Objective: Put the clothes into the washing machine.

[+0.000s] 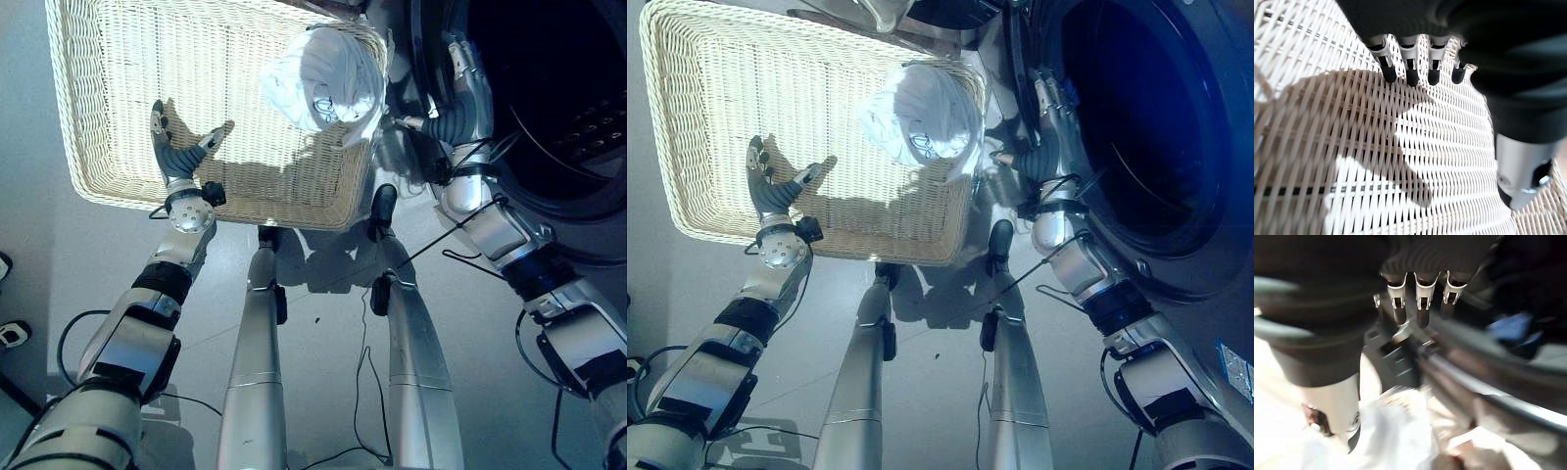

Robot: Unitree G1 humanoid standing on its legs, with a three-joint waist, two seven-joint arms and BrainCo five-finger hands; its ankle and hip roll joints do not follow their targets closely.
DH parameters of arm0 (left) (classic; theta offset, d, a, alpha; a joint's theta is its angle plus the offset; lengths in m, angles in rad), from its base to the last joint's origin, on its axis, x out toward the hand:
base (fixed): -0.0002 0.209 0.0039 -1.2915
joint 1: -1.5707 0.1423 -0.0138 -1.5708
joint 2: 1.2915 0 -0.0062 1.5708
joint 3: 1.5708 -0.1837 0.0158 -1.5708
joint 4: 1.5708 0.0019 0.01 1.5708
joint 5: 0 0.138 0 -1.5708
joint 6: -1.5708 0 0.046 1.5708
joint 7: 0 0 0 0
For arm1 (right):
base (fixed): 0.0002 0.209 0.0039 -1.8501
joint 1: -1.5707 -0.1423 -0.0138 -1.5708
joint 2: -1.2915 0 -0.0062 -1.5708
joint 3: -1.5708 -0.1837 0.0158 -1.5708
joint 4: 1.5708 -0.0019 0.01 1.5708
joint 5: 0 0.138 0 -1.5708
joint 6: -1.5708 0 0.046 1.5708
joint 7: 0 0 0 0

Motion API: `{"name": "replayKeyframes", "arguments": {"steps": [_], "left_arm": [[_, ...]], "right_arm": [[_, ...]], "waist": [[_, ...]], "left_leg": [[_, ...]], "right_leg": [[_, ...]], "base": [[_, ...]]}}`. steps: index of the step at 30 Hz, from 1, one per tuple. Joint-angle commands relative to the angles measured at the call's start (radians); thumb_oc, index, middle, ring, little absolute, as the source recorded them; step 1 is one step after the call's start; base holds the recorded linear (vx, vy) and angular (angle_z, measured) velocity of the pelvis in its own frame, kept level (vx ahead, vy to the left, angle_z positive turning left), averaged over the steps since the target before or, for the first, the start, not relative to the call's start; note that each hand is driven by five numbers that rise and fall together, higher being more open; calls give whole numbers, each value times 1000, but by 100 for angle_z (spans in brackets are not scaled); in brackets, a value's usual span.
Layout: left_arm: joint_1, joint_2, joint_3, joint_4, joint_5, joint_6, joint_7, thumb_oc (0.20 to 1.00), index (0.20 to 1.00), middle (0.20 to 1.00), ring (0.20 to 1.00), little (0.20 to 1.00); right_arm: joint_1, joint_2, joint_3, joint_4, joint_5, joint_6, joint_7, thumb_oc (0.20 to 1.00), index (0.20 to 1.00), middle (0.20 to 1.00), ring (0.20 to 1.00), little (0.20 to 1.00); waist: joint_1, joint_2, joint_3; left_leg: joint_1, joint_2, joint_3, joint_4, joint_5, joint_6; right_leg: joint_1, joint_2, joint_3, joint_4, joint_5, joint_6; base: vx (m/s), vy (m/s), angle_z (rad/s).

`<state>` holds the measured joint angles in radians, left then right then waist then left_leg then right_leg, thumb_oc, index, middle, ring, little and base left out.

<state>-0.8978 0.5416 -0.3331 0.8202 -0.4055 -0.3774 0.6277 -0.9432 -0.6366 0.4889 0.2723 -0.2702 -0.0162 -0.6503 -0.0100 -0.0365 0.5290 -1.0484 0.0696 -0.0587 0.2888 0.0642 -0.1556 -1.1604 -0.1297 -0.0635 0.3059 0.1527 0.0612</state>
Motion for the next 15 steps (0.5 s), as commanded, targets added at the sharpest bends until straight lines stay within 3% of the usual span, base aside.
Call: {"name": "replayKeyframes", "arguments": {"steps": [1, 11, 15], "left_arm": [[0, -69, 10, -24, 45, -2, -20, 1000, 1000, 1000, 1000, 1000], [-8, -82, 11, -39, 55, 20, -21, 1000, 1000, 1000, 1000, 1000], [-32, -90, 3, -26, 56, 26, -25, 1000, 1000, 1000, 1000, 1000]], "right_arm": [[-19, -5, 36, -77, -66, -70, -9, 1000, 1000, 1000, 1000, 1000], [-99, 1, 117, -141, -162, -76, 54, 1000, 1000, 1000, 1000, 1000], [-182, 21, 183, -110, -187, -19, 85, 1000, 1000, 1000, 1000, 1000]], "waist": [[-6, 41, -9], [11, 43, -9], [26, 47, -9]], "left_leg": [[6, -122, 51, -38, 37, 92], [3, -126, 46, -37, 47, 89], [-9, -133, 37, -34, 59, 88]], "right_leg": [[37, 115, -97, 57, -58, 56], [40, 108, -106, 53, -51, 57], [30, 101, -113, 49, -40, 56]], "base": [[5, -5, 4], [0, 0, 0], [4, -13, 2]]}}
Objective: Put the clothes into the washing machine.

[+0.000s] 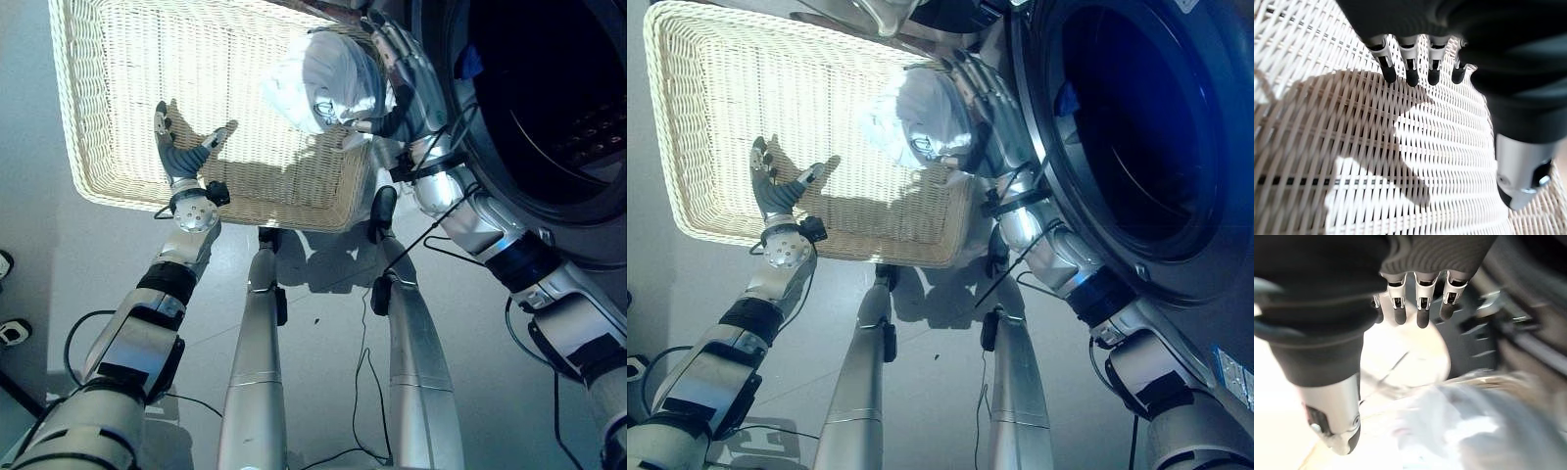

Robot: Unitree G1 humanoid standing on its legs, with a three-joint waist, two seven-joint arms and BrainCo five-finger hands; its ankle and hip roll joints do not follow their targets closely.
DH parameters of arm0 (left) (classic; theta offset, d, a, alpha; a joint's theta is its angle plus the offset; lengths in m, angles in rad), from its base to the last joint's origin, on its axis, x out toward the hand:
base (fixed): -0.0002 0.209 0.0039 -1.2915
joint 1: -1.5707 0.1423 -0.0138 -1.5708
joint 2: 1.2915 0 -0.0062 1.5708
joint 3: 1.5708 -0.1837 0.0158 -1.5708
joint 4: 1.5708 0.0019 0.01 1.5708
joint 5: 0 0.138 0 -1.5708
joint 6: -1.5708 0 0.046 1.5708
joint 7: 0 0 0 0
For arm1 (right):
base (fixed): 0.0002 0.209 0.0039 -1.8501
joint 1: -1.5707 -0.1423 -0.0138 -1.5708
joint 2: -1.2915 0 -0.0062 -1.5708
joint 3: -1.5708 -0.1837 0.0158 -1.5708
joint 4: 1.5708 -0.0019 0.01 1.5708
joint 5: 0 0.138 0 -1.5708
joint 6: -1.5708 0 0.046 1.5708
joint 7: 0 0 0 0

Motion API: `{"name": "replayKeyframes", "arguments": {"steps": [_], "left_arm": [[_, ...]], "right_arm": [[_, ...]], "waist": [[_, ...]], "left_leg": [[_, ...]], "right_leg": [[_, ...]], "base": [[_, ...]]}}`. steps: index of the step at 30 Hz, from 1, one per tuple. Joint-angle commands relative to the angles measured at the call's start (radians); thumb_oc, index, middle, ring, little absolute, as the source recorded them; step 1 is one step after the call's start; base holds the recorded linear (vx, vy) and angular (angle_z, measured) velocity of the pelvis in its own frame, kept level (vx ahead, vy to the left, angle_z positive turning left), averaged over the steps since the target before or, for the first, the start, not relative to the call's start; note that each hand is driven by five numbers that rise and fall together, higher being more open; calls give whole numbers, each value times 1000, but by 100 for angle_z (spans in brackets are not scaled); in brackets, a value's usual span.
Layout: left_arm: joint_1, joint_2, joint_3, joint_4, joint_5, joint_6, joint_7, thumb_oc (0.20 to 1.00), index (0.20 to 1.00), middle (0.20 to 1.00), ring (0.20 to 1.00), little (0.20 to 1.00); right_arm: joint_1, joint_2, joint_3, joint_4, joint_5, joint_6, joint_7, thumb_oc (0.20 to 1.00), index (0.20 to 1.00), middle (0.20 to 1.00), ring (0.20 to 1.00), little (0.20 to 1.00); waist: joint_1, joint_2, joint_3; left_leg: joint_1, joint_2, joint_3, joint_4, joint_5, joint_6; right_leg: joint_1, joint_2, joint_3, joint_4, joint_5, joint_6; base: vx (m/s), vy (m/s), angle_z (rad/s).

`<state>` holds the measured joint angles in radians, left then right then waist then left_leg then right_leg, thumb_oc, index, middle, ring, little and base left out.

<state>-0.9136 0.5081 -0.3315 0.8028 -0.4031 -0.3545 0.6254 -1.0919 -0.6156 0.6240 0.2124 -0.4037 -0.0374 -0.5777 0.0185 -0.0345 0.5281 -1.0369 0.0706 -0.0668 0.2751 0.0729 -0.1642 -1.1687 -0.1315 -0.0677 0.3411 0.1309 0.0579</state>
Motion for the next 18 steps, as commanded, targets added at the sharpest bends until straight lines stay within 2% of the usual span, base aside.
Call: {"name": "replayKeyframes", "arguments": {"steps": [1, 2, 7, 8, 9, 10, 12, 18], "left_arm": [[-12, -58, -1, -6, 52, 2, -25, 1000, 1000, 1000, 1000, 1000], [-13, -59, -5, -2, 50, 0, -29, 1000, 1000, 1000, 1000, 1000], [-20, -58, -4, 0, 50, 0, -30, 1000, 1000, 1000, 1000, 1000], [-23, -62, -12, 7, 49, -2, -37, 1000, 1000, 1000, 1000, 1000], [-23, -62, -12, 7, 49, -2, -37, 1000, 1000, 1000, 1000, 1000], [-42, -60, -22, 22, 38, 0, -51, 1000, 1000, 1000, 1000, 1000], [-50, -59, -31, 29, 32, -1, -58, 1000, 1000, 1000, 1000, 1000], [-68, -67, -55, 25, 35, 7, -51, 1000, 1000, 1000, 1000, 1000]], "right_arm": [[-41, 4, 62, -41, -55, 13, 12, 1000, 1000, 1000, 1000, 1000], [-61, 10, 82, -23, -56, 31, 13, 1000, 1000, 1000, 1000, 1000], [-72, 11, 86, -18, -56, 35, 15, 1000, 1000, 1000, 1000, 1000], [-112, 32, 127, 36, -67, 73, 13, 1000, 1000, 1000, 1000, 1000], [-112, 32, 127, 36, -67, 73, 13, 1000, 1000, 1000, 1000, 1000], [-168, 54, 176, 119, -54, 122, 20, 1000, 1000, 1000, 1000, 1000], [-200, 64, 212, 183, -43, 142, 30, 1000, 1000, 1000, 1000, 1000], [-252, 85, 272, 272, -50, 150, 66, 1000, 1000, 1000, 1000, 1000]], "waist": [[2, 46, -8], [7, 49, -8], [7, 50, -8], [20, 54, -8], [20, 54, -8], [34, 60, -8], [44, 64, -8], [61, 71, -8]], "left_leg": [[-12, -134, 44, -19, 44, 96], [-11, -136, 43, -17, 44, 96], [-22, -137, 42, -17, 51, 96], [-16, -141, 37, -15, 47, 96], [-16, -141, 37, -15, 47, 96], [-23, -147, 32, -10, 51, 98], [-25, -150, 27, -9, 54, 99], [-33, -158, 16, -14, 61, 99]], "right_leg": [[46, 102, -110, 17, -25, 59], [46, 100, -112, 18, -25, 59], [37, 99, -114, 15, -17, 57], [44, 94, -119, 16, -21, 57], [44, 94, -119, 16, -21, 57], [37, 89, -127, 20, -17, 55], [35, 87, -130, 24, -15, 54], [28, 80, -142, 23, -7, 55]], "base": [[23, -23, 5], [0, 0, 0], [3, -3, 1], [17, -16, 5], [35, -34, 6], [0, 0, 0], [24, -27, 3], [8, -14, 4]]}}
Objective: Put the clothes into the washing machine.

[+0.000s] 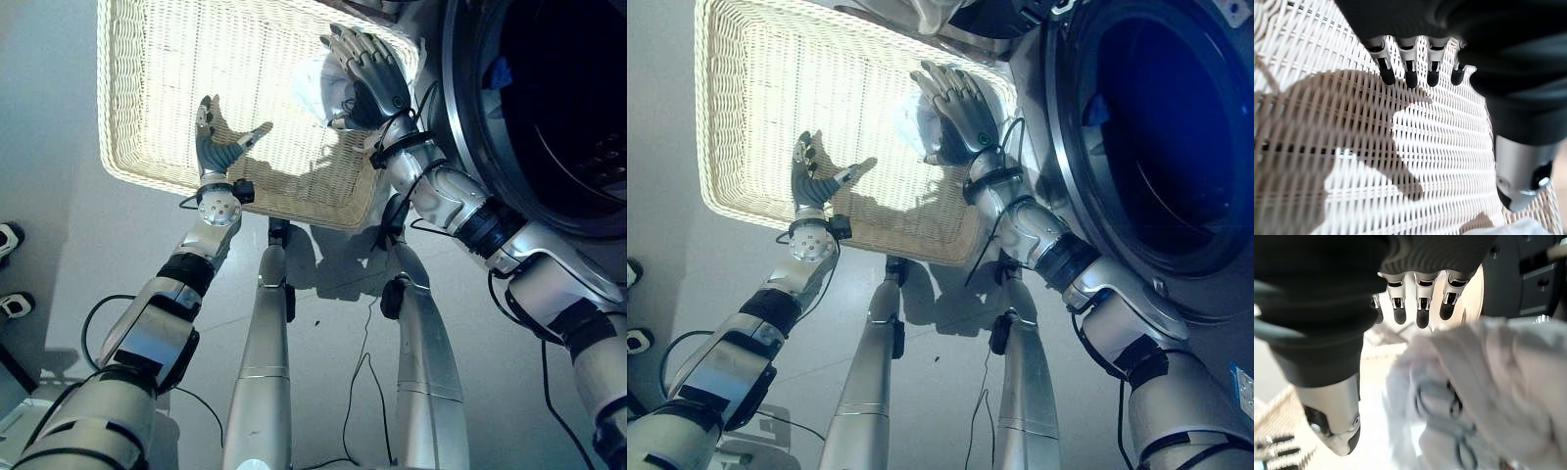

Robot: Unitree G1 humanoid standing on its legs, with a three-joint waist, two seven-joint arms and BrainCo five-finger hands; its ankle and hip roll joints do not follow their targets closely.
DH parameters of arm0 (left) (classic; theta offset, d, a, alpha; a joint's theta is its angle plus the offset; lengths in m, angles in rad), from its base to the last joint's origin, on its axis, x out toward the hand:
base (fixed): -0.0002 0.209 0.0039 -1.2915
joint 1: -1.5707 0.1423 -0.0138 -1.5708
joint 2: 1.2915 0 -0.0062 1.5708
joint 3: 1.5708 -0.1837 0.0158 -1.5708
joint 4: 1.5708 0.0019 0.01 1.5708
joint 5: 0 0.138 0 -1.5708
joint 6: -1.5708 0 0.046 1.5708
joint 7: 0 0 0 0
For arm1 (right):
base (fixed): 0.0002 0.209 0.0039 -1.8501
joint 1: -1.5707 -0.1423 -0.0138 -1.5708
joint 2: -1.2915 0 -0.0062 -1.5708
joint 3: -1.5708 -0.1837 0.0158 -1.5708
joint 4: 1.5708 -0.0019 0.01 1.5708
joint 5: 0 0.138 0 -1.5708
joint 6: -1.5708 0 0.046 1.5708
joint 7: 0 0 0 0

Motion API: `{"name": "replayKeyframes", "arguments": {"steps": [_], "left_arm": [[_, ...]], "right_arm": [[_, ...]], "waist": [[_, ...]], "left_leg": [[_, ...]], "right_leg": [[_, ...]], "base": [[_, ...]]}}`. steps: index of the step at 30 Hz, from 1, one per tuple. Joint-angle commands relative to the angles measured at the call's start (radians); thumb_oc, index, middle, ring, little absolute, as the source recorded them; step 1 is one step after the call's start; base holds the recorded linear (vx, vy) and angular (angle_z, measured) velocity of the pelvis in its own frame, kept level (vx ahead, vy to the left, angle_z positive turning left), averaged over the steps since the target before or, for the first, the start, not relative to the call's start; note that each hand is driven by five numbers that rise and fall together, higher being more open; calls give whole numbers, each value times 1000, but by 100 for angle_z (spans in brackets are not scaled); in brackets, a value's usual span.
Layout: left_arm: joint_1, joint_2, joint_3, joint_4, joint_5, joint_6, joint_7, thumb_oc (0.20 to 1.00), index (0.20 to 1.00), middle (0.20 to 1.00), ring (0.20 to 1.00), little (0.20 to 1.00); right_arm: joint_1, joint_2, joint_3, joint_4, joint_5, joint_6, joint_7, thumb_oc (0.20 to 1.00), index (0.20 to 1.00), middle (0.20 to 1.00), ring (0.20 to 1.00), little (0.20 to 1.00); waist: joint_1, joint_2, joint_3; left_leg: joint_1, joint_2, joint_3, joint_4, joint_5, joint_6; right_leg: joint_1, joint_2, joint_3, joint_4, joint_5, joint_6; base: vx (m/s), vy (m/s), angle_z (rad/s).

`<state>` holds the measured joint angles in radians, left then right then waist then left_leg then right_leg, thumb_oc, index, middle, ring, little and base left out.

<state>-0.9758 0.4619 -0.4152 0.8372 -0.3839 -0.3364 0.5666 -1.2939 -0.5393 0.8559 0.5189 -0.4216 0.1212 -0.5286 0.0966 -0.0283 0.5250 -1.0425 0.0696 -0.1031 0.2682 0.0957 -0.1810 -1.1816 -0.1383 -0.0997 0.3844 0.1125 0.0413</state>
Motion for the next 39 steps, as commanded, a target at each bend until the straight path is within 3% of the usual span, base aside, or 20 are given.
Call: {"name": "replayKeyframes", "arguments": {"steps": [1, 13, 16, 27, 33, 38, 39], "left_arm": [[-8, -23, 25, -9, 15, -9, 12, 1000, 1000, 1000, 1000, 1000], [-49, -27, -18, 18, -9, -10, 6, 1000, 1000, 1000, 1000, 1000], [-60, -33, -31, 25, -17, -8, 13, 1000, 1000, 1000, 1000, 1000], [-80, -41, -46, 48, -33, -19, 18, 1000, 1000, 1000, 1000, 1000], [-81, -39, -50, 38, -41, -18, 29, 1000, 1000, 1000, 1000, 1000], [-85, -40, -55, 32, -47, -18, 37, 1000, 1000, 1000, 1000, 1000], [-82, -40, -55, 27, -50, -20, 38, 1000, 1000, 1000, 1000, 1000]], "right_arm": [[-51, 13, 47, -27, -35, -3, 23, 1000, 1000, 1000, 1000, 1000], [-91, 47, 151, 193, -68, 154, 164, 1000, 1000, 1000, 1000, 1000], [-89, 53, 157, 256, -94, 211, 137, 1000, 1000, 1000, 1000, 1000], [-112, 31, 139, 411, -198, 320, 71, 1000, 1000, 1000, 1000, 1000], [-112, 2, 140, 468, -292, 388, 146, 1000, 1000, 1000, 1000, 1000], [-105, -7, 136, 509, -374, 392, 188, 1000, 1000, 1000, 1000, 1000], [-102, -13, 134, 518, -400, 379, 192, 200, 200, 200, 200, 200]], "waist": [[-16, 65, -5], [0, 76, -5], [0, 78, -5], [-6, 88, -5], [-12, 86, -5], [-16, 85, -5], [-19, 85, -5]], "left_leg": [[-28, -158, 51, -7, 39, 117], [-34, -165, 46, -11, 48, 117], [-33, -164, 47, -14, 51, 119], [-33, -165, 48, -22, 56, 125], [-38, -163, 51, -18, 58, 129], [-44, -161, 51, -19, 59, 133], [-46, -163, 49, -18, 58, 134]], "right_leg": [[39, 86, -111, -19, 12, 72], [32, 81, -120, -23, 26, 74], [32, 80, -121, -25, 30, 74], [30, 83, -113, -36, 47, 79], [27, 85, -111, -36, 50, 77], [21, 86, -111, -34, 51, 75], [18, 89, -108, -36, 52, 74]], "base": [[0, 0, 0], [2, -2, 1], [0, 0, 0], [1, 2, 0], [0, 0, 0], [0, 0, 0], [0, 0, 0]]}}
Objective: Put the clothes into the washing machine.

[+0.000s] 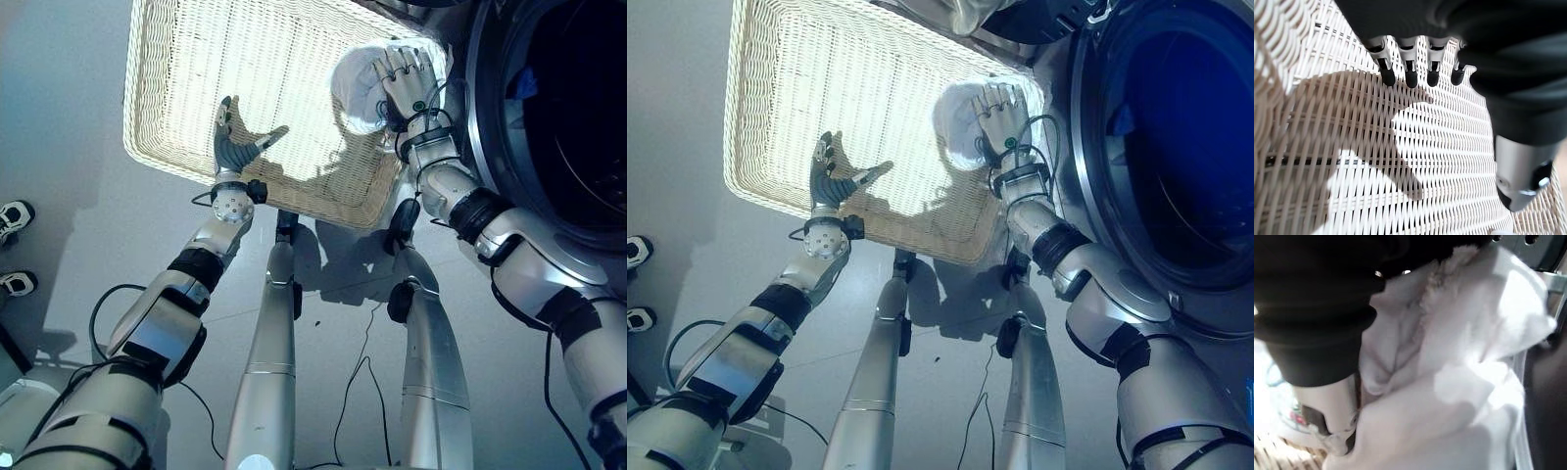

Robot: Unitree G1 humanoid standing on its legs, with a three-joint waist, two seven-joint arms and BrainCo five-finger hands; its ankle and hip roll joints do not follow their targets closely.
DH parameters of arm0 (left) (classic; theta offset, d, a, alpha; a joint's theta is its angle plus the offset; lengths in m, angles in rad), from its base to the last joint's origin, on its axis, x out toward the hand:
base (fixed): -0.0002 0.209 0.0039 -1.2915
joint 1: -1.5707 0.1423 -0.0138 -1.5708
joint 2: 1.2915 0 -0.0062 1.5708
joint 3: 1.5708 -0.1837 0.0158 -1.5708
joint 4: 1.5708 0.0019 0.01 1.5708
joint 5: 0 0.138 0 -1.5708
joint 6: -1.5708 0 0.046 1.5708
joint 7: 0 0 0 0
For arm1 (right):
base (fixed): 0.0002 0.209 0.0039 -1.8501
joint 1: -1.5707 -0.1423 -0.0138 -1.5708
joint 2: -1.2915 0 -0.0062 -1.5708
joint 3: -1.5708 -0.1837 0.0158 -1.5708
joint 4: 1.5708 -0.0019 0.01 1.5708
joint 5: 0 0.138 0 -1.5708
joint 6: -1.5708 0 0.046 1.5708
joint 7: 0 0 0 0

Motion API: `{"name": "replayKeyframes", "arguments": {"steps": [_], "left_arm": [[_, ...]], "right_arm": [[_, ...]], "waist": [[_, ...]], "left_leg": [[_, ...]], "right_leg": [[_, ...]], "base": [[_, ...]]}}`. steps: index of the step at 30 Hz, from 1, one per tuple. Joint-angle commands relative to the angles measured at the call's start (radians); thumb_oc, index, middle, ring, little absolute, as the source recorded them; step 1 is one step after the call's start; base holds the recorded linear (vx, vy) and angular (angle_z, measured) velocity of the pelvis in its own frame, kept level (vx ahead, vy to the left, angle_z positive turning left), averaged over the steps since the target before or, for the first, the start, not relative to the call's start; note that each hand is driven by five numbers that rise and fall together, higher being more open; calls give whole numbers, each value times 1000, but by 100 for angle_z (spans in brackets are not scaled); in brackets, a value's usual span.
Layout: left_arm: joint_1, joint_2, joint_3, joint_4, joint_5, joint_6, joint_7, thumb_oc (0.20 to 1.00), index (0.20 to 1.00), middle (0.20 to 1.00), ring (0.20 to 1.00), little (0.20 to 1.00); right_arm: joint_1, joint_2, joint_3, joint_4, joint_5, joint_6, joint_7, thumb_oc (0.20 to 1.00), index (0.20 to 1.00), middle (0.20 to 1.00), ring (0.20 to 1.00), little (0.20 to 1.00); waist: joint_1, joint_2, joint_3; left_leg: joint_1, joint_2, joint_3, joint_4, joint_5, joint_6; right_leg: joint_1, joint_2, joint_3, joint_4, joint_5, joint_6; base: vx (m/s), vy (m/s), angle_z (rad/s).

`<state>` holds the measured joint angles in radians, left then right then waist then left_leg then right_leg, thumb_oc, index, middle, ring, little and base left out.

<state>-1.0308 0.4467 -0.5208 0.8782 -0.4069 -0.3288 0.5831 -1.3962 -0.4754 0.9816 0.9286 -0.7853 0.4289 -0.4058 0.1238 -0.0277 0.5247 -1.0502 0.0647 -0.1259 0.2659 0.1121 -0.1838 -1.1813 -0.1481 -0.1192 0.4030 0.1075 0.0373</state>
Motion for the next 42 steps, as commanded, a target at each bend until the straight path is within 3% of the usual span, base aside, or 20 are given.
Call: {"name": "replayKeyframes", "arguments": {"steps": [1, 11, 16, 22, 23, 25, 27, 28, 35, 36, 41, 42], "left_arm": [[-27, -24, 51, -14, -27, -28, 22, 1000, 1000, 1000, 1000, 1000], [1, -34, 59, -36, -21, -44, 44, 1000, 1000, 1000, 1000, 1000], [4, -39, 63, -32, -28, -45, 41, 1000, 1000, 1000, 1000, 1000], [19, -37, 78, -53, -21, -35, 29, 1000, 1000, 1000, 1000, 1000], [21, -36, 79, -56, -21, -34, 29, 1000, 1000, 1000, 1000, 1000], [35, -28, 93, -77, -18, -27, 22, 1000, 1000, 1000, 1000, 1000], [46, -21, 103, -82, -17, -27, 14, 1000, 1000, 1000, 1000, 1000], [66, -12, 116, -96, -14, -27, 10, 1000, 1000, 1000, 1000, 1000], [106, 0, 153, -118, -6, -28, 30, 1000, 1000, 1000, 1000, 1000], [115, 3, 160, -116, -8, -36, 32, 1000, 1000, 1000, 1000, 1000], [131, 5, 170, -120, -9, -42, 42, 1000, 1000, 1000, 1000, 1000], [141, 11, 174, -124, -11, -45, 43, 1000, 1000, 1000, 1000, 1000]], "right_arm": [[1, -77, 8, 108, -36, 71, 69, 200, 200, 200, 200, 200], [36, -98, -19, 100, -71, 32, 24, 200, 200, 200, 200, 200], [43, -90, -30, 116, 67, -12, -30, 200, 200, 200, 200, 200], [73, -79, -122, 6, 635, -180, -98, 200, 200, 200, 200, 200], [76, -78, -131, -5, 663, -192, -106, 200, 200, 200, 200, 200], [119, -66, -213, -127, 873, -282, -90, 200, 200, 200, 200, 200], [153, -62, -262, -196, 967, -315, -103, 200, 200, 200, 200, 200], [203, -64, -327, -278, 1042, -366, -111, 200, 200, 200, 200, 200], [372, -65, -528, -458, 1221, -570, -154, 200, 200, 200, 200, 200], [402, -63, -575, -481, 1257, -630, -168, 200, 200, 200, 200, 200], [453, -62, -666, -540, 1324, -736, -179, 200, 200, 200, 200, 200], [470, -68, -709, -563, 1366, -790, -178, 200, 200, 200, 200, 200]], "waist": [[-46, 85, -5], [-60, 87, -5], [-59, 92, -5], [-59, 91, -5], [-59, 91, -5], [-61, 88, -5], [-64, 84, -5], [-71, 80, -5], [-103, 65, -5], [-111, 63, -5], [-124, 58, -5], [-128, 55, -5]], "left_leg": [[-39, -158, 72, -15, 42, 137], [-47, -155, 80, -14, 41, 138], [-47, -154, 81, -15, 44, 139], [-50, -158, 78, -16, 44, 138], [-50, -158, 78, -16, 43, 137], [-53, -157, 79, -14, 42, 133], [-49, -156, 82, -12, 40, 131], [-47, -154, 85, -8, 36, 130], [-41, -135, 101, -8, 27, 125], [-39, -131, 103, -8, 23, 124], [-33, -122, 108, -14, 19, 120], [-31, -121, 109, -13, 15, 119]], "right_leg": [[18, 99, -88, -54, 57, 78], [12, 108, -75, -59, 55, 73], [13, 108, -74, -58, 54, 71], [8, 108, -75, -57, 53, 68], [8, 108, -75, -56, 52, 67], [2, 107, -74, -50, 47, 65], [3, 108, -73, -47, 44, 65], [2, 109, -69, -42, 41, 64], [-5, 117, -50, -23, 28, 69], [-7, 119, -46, -21, 26, 70], [-3, 123, -37, -19, 23, 75], [-2, 125, -35, -17, 21, 77]], "base": [[0, 0, 0], [0, 0, 0], [0, 0, 0], [0, 0, 0], [0, 0, 0], [0, 0, 0], [0, 0, 0], [0, 0, 0], [-7, 43, -1], [-9, 37, -4], [-11, 28, -4], [-8, 19, -5]]}}
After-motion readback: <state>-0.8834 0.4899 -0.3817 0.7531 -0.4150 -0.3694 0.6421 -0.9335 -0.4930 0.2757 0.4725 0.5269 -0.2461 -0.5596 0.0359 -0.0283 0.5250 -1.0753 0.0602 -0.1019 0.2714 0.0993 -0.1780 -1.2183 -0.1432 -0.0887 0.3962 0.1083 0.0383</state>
